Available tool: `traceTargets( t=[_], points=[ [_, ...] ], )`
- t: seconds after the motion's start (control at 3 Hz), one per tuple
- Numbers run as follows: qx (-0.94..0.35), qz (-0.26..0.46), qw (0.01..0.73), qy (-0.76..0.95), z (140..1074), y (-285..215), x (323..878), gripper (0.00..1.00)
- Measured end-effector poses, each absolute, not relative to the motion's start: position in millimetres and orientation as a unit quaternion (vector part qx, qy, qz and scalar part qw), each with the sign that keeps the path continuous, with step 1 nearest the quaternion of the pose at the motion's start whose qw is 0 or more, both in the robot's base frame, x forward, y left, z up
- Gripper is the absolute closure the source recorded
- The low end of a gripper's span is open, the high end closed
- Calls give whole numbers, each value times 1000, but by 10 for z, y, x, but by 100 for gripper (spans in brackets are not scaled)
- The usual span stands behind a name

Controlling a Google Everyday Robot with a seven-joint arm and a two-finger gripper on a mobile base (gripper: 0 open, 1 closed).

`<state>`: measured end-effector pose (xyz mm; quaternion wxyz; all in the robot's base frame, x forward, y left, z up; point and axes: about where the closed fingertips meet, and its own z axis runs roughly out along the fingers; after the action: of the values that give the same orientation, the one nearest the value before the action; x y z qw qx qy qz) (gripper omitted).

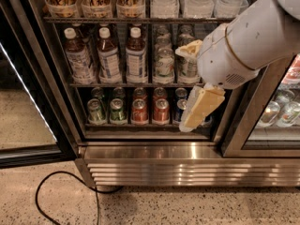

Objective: Pick orange can from top shelf of fridge

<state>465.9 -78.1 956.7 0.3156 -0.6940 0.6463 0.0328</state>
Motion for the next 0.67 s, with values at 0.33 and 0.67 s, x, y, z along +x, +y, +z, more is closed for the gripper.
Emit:
traceTargets(
  t=[0.33,0.67],
  points=[
    [-681,44,341,646,9490,-698,4697,0],
    [-658,55,383,646,9402,-402,4799,0]
  ],
)
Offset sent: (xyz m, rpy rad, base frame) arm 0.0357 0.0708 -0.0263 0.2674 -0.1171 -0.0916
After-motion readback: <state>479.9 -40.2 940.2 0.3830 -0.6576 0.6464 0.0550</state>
